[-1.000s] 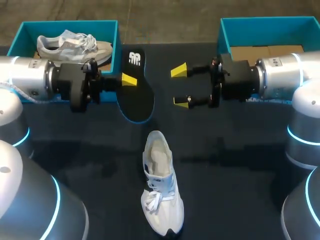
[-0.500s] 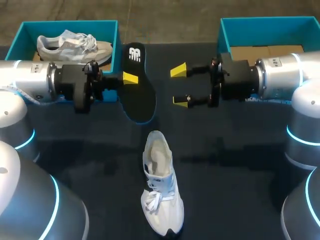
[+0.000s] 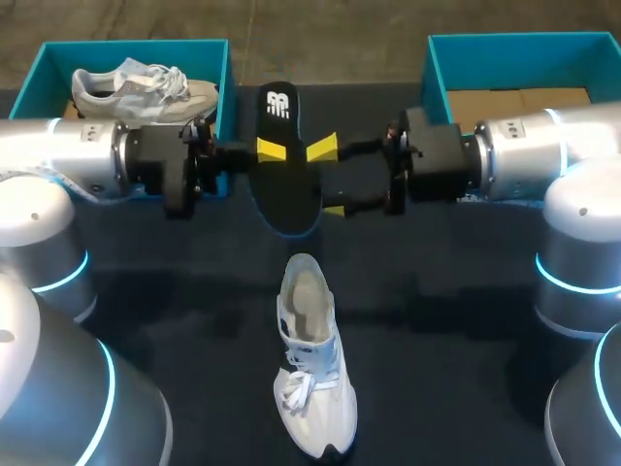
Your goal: Take the shoe out of the shoebox, open the shoe tongue, remove and reinsert the insole, then place the shoe into the shoebox
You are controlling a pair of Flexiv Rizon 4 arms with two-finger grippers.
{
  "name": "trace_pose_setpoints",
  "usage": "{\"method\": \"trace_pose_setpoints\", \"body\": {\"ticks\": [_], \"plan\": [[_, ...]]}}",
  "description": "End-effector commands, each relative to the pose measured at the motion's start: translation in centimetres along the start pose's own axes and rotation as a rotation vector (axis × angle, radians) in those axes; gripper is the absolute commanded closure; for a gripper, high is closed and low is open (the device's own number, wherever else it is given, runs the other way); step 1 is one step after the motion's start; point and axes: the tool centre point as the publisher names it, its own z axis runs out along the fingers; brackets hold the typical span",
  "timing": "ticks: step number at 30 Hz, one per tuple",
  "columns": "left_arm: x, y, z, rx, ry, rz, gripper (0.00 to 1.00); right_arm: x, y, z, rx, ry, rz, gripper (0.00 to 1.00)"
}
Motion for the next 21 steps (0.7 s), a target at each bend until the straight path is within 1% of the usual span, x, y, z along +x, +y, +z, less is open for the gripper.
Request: {"method": "trace_pose_setpoints", "body": {"ticks": [1, 3, 4, 5, 6, 9, 10, 11, 18, 21], "plan": [[0.2, 0.1, 0.6, -0.003, -0.005, 0.007, 1.0, 0.0, 0.4, 1.9, -0.008, -0.015, 0.002, 0.0], [0.1, 0.2, 0.8, -0.003, -0.006, 0.009, 1.0, 0.1, 0.4, 2.3, -0.001, -0.021, 0.0, 0.03], [0.1, 0.2, 0.8, -0.002, -0.007, 0.01, 1.0, 0.2, 0.5, 2.5, 0.004, -0.026, -0.002, 0.07], [0.1, 0.3, 0.9, -0.001, -0.007, 0.009, 1.0, 0.2, 0.5, 2.7, 0.006, -0.033, -0.002, 0.15], [0.0, 0.3, 1.0, 0.0, -0.007, 0.009, 1.0, 0.1, 0.6, 2.8, 0.009, -0.035, -0.001, 0.2], [-0.1, 0.2, 1.0, 0.005, -0.013, 0.008, 1.0, -0.1, 0.7, 3.3, 0.02, -0.054, -0.004, 0.38], [-0.1, 0.2, 1.0, 0.008, -0.014, 0.009, 1.0, -0.2, 0.8, 3.3, 0.022, -0.06, -0.006, 0.47], [-0.1, 0.1, 1.1, 0.014, -0.015, 0.008, 1.0, -0.3, 0.9, 3.4, 0.023, -0.064, -0.007, 0.5], [0.0, 0.0, 1.1, 0.025, -0.012, 0.008, 1.0, -0.6, 1.8, 3.2, 0.01, -0.072, -0.019, 0.52], [-0.1, 0.0, 1.1, 0.023, -0.013, 0.012, 1.0, -0.7, 2.0, 3.1, 0.006, -0.072, -0.021, 0.56]]}}
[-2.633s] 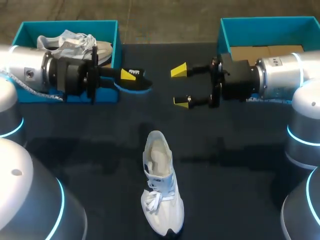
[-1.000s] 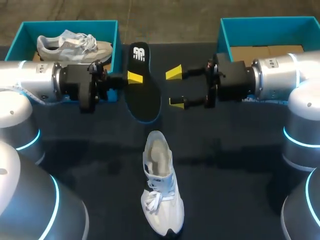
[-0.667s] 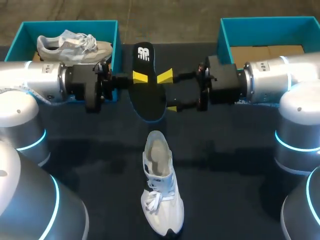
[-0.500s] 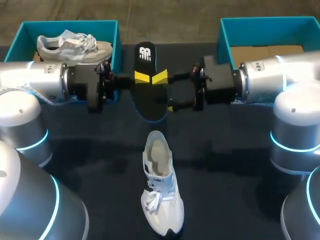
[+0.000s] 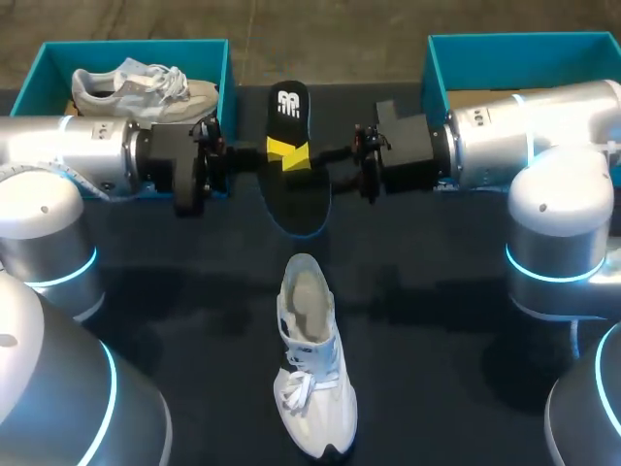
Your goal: Take the shoe out of the shoebox, open the shoe tongue, remove and reinsert the insole, then place the shoe into the shoebox
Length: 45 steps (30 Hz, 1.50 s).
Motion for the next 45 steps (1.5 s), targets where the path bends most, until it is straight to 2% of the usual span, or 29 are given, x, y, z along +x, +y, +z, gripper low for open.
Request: {"method": "trace_pose_setpoints", "body": {"ticks": [1, 12, 16, 18, 26, 30, 35, 36, 37, 38, 42, 45], "plan": [[0.0, 0.1, 0.0, -0.002, -0.003, 0.005, 1.0, 0.0, 0.3, 0.3, -0.001, -0.006, 0.001, 0.58], [-0.1, 0.1, 0.0, -0.011, -0.006, 0.031, 1.0, -0.5, 0.0, -0.1, -0.014, -0.008, 0.021, 0.73], [-0.2, 0.1, 0.0, -0.012, -0.009, 0.034, 1.0, -0.6, 0.0, -0.2, -0.018, -0.01, 0.029, 0.73], [-0.2, 0.1, 0.0, -0.015, -0.009, 0.038, 1.0, -0.6, 0.0, -0.2, -0.019, -0.01, 0.031, 0.78], [-0.2, -0.1, 0.0, -0.012, -0.013, 0.04, 1.0, -0.7, 0.0, -0.2, -0.026, -0.009, 0.033, 0.85], [-0.2, -0.1, 0.0, -0.012, -0.014, 0.038, 1.0, -0.7, 0.1, -0.1, -0.028, -0.01, 0.034, 1.0], [-0.1, -0.2, 0.0, -0.006, -0.016, 0.023, 1.0, -0.8, 0.0, -0.1, -0.039, -0.004, 0.032, 1.0], [-0.1, -0.3, -0.1, -0.004, -0.019, 0.019, 0.9, -0.9, 0.0, -0.1, -0.04, -0.004, 0.031, 1.0], [-0.2, -0.3, -0.3, 0.001, -0.03, 0.01, 0.41, -0.9, -0.1, -0.1, -0.045, -0.001, 0.029, 1.0], [-0.3, -0.4, -0.5, -0.001, -0.034, 0.008, 0.01, -1.0, -0.1, -0.2, -0.05, 0.002, 0.026, 1.0], [-0.7, -0.8, -1.3, 0.002, -0.038, -0.005, 0.0, -1.1, -0.2, -0.5, -0.074, 0.007, 0.008, 1.0], [-1.0, -1.6, -2.5, 0.003, 0.038, -0.013, 0.0, -1.1, -0.2, -0.9, -0.096, 0.01, -0.017, 1.0]]}}
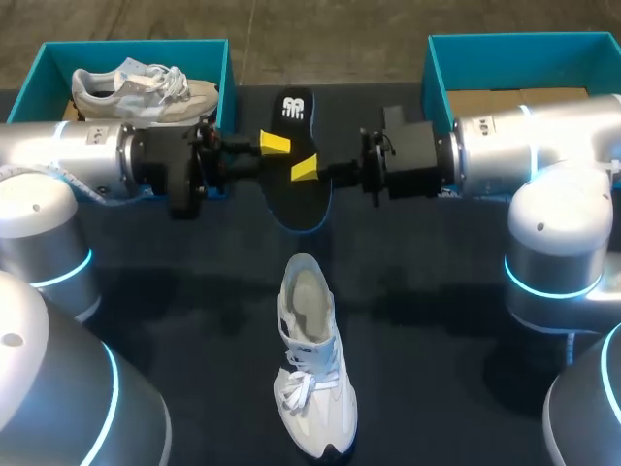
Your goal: Take the shoe out of the shoebox, open the shoe tongue, remove and reinsert the insole, then place the shoe into the shoebox
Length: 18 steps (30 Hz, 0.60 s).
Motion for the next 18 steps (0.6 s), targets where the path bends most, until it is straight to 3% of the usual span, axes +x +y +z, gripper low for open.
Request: {"method": "trace_pose_setpoints", "body": {"ticks": [1, 6, 9, 18], "plan": [[-0.9, -1.4, -2.1, -0.002, 0.093, -0.015, 0.0, -0.2, -0.7, -0.4, -0.031, 0.007, -0.021, 1.0], [-0.3, -2.2, -4.7, -0.003, 0.242, -0.117, 0.0, -0.6, -0.7, -0.9, -0.046, 0.028, -0.088, 1.0], [0.6, -2.3, -6.3, -0.034, 0.419, -0.174, 0.0, -0.7, -0.8, -1.0, -0.059, 0.008, -0.127, 1.0], [0.6, -2.3, -6.3, -0.034, 0.419, -0.174, 0.0, -0.7, -0.8, -1.0, -0.059, 0.008, -0.127, 1.0]]}}
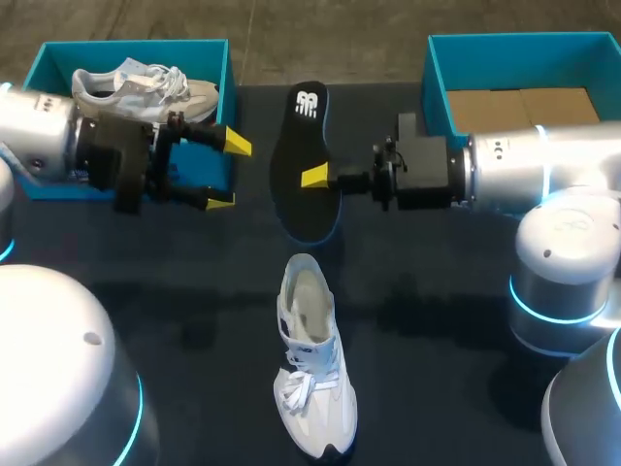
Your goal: Take the shoe out of the shoebox, open the shoe tongue, remove and reinsert the insole, then place the shoe into the shoebox
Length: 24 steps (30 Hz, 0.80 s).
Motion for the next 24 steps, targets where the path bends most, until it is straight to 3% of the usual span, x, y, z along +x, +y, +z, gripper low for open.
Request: {"method": "trace_pose_setpoints", "body": {"ticks": [1, 5, 7, 15, 18, 19, 20, 24], "plan": [[-0.3, -0.5, -0.4, -0.005, 0.044, 0.0, 0.0, 0.0, -0.1, 0.1, -0.002, -0.003, 0.0, 1.0], [-0.3, -0.5, -0.4, -0.005, 0.044, 0.0, 0.0, 0.5, 0.0, 0.3, 0.007, -0.027, -0.033, 1.0], [0.0, 0.0, -0.6, -0.02, 0.061, -0.093, 0.0, 0.7, 0.0, 0.4, -0.007, -0.081, -0.093, 1.0], [2.7, 0.7, -1.6, -0.096, 0.25, -0.477, 0.0, -0.9, -0.5, -0.5, 0.001, -0.071, -0.227, 1.0], [3.7, 0.7, -1.7, -0.17, 0.35, -0.649, 0.0, -1.7, -0.4, -0.6, 0.011, -0.096, -0.266, 1.0], [3.9, 0.4, -1.8, -0.223, 0.391, -0.675, 0.0, -2.1, -0.3, -0.5, 0.014, -0.117, -0.275, 1.0], [4.1, 0.1, -1.9, -0.354, 0.458, -0.663, 0.0, -2.1, -0.3, -0.5, 0.014, -0.117, -0.275, 1.0], [4.1, 0.1, -1.9, -0.354, 0.458, -0.663, 0.0, -2.1, -0.3, -0.5, 0.014, -0.117, -0.275, 1.0]]}}
